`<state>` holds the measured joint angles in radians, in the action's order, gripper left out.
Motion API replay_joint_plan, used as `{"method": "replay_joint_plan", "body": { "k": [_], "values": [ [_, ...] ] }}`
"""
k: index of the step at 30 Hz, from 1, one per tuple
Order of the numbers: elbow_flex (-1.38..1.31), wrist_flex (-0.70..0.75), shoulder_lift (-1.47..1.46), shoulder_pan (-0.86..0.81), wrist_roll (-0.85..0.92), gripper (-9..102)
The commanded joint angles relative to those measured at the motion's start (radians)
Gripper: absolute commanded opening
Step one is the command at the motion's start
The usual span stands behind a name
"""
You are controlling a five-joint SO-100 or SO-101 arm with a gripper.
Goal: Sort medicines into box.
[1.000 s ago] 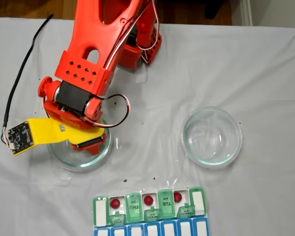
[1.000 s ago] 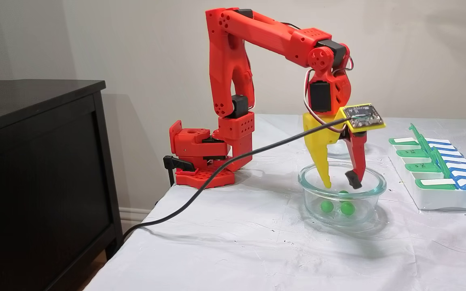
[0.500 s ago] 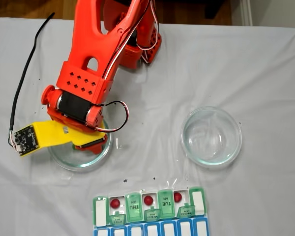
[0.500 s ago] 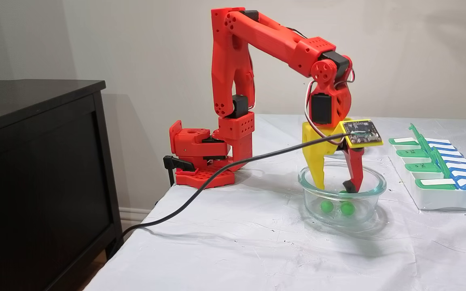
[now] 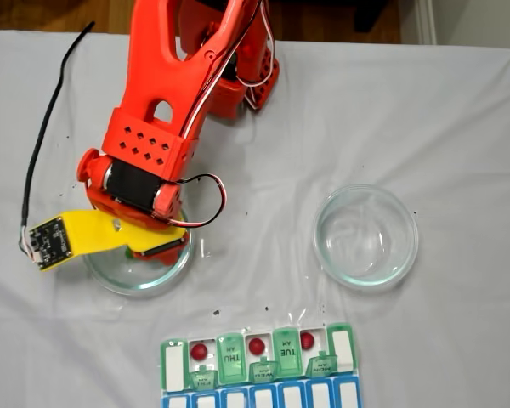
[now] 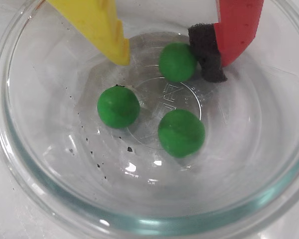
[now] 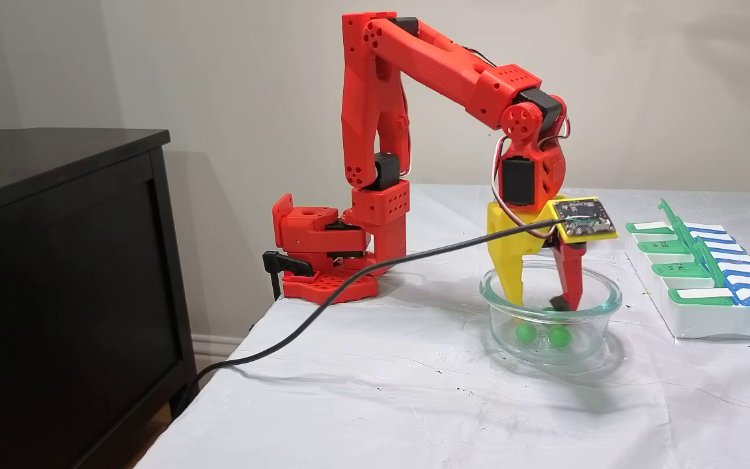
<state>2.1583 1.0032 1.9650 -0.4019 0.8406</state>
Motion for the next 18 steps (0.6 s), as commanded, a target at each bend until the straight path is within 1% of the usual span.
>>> {"method": "replay_joint_plan", "body": {
  "k": [1, 10, 13, 18],
  "values": [
    [0.0, -0.008, 0.038, 0.018, -0.012, 22],
    [0.012, -0.021, 0.041, 0.025, -0.015, 19],
    [0.014, -0.025, 0.04, 0.026, -0.017, 17],
    [0.021, -0.034, 0.048, 0.028, -0.015, 10]
  ]
}}
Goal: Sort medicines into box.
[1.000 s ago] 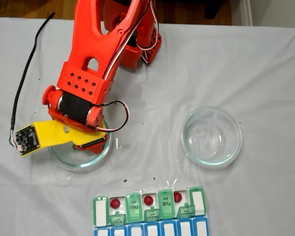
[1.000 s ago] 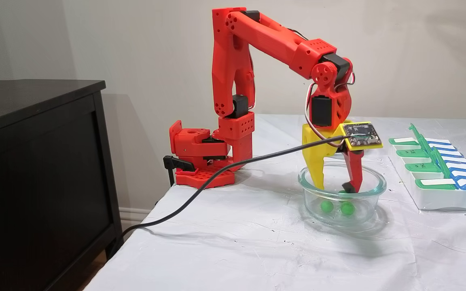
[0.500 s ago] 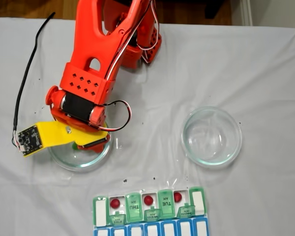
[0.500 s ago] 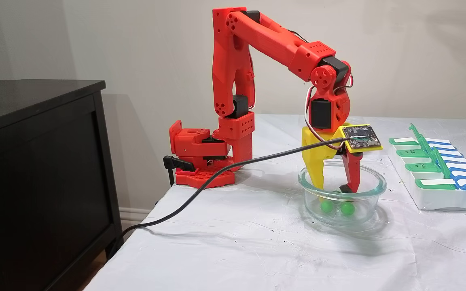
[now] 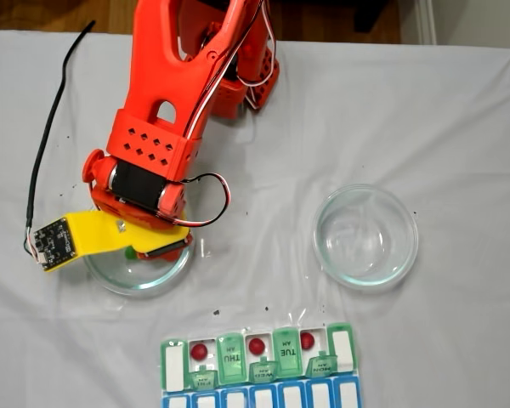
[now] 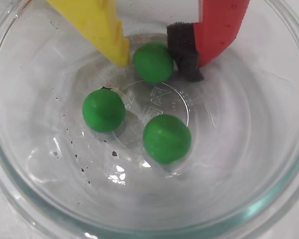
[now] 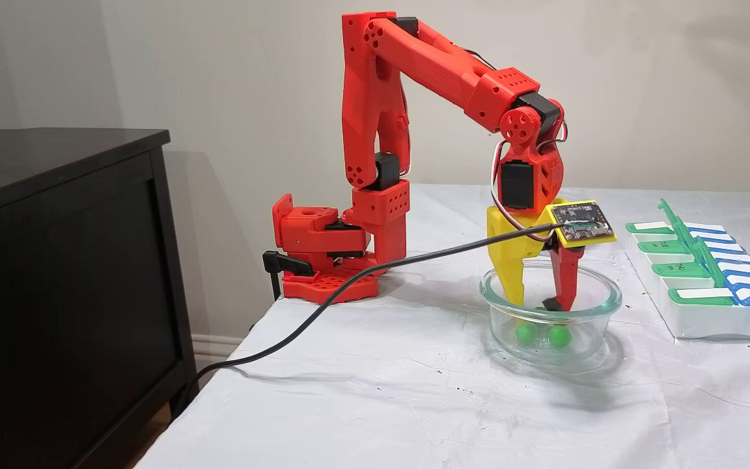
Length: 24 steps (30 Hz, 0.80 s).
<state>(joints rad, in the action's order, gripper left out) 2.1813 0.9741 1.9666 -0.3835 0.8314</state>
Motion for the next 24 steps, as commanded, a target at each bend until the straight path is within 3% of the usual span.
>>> {"method": "replay_joint_plan", "body": {
  "k": [1, 7, 10, 24],
  "values": [
    [0.002, -0.009, 0.049, 0.009, -0.006, 9],
    [0.023, -0.023, 0.071, 0.008, -0.002, 10],
    [0.025, -0.023, 0.075, 0.005, 0.002, 21],
    [0.005, 0.02, 0.126, -0.037, 0.061, 24]
  ]
}}
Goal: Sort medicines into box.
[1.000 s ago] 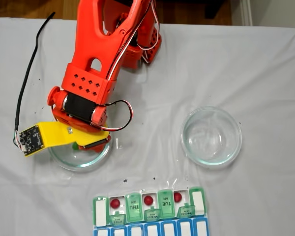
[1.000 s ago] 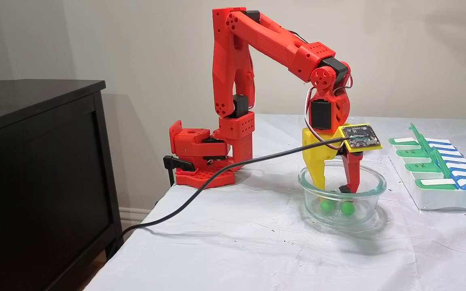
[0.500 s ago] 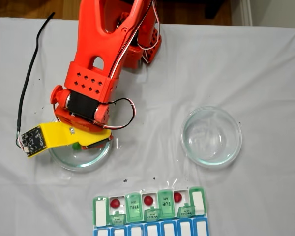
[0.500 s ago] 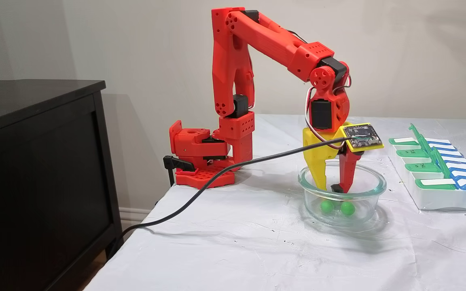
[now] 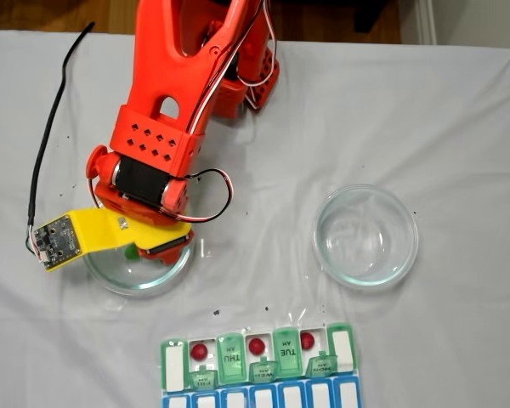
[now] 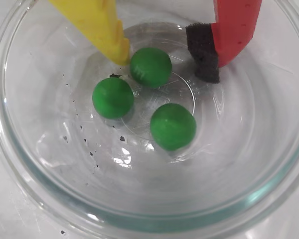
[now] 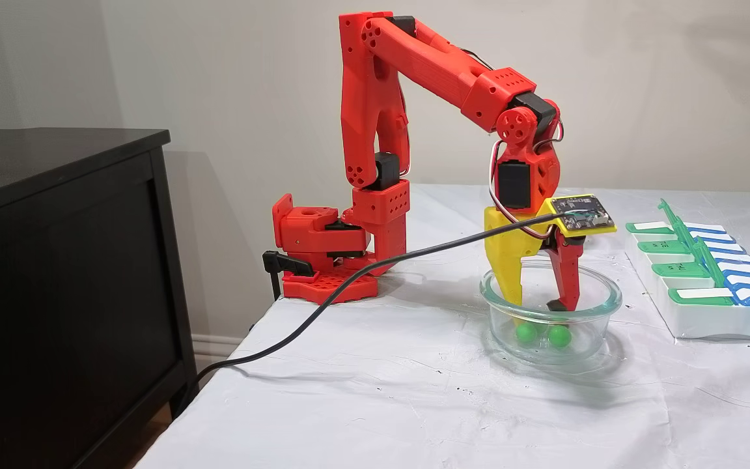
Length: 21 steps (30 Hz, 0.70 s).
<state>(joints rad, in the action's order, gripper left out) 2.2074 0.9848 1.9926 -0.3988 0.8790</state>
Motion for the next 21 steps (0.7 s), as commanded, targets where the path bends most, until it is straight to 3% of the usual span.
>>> {"method": "replay_joint_plan", "body": {
  "k": [1, 21],
  "values": [
    [-0.021, 0.011, 0.106, -0.025, 0.02, 24],
    [-0.006, 0.002, 0.155, -0.063, 0.066, 23]
  ]
}}
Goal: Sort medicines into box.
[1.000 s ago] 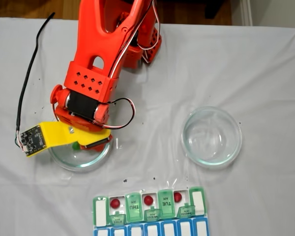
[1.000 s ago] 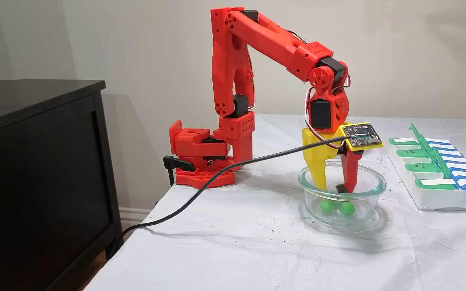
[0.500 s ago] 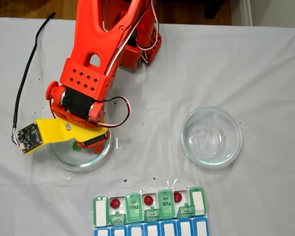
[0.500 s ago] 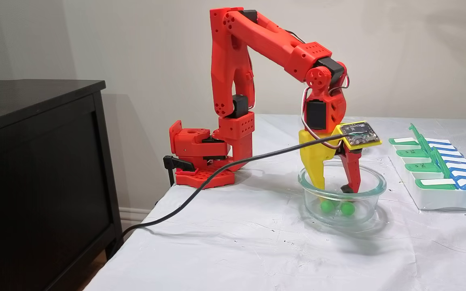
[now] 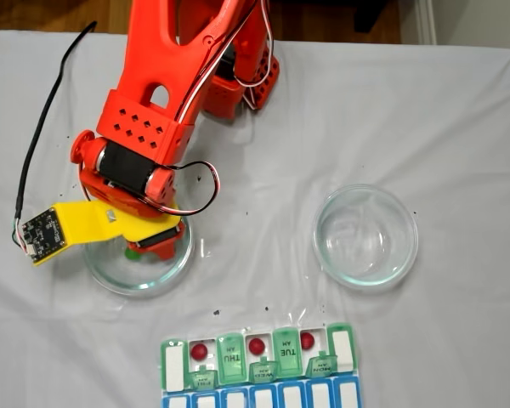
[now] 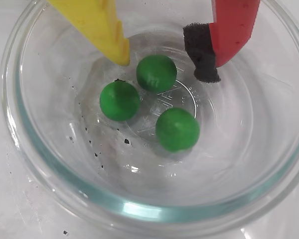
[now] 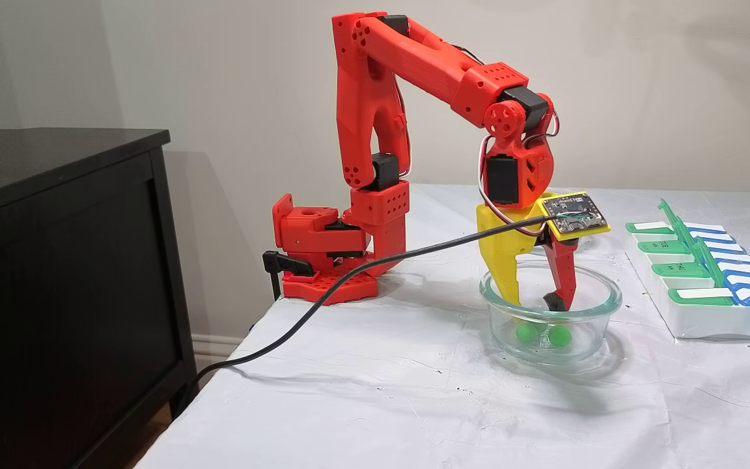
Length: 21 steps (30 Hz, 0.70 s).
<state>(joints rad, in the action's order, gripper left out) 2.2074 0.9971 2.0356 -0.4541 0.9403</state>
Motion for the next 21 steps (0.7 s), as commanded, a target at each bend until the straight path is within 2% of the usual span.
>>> {"method": "replay_joint_plan", "body": {
  "k": [1, 21],
  "values": [
    [-0.005, -0.012, 0.112, -0.008, 0.005, 23],
    [0.021, -0.055, 0.13, -0.023, 0.018, 22]
  ]
}}
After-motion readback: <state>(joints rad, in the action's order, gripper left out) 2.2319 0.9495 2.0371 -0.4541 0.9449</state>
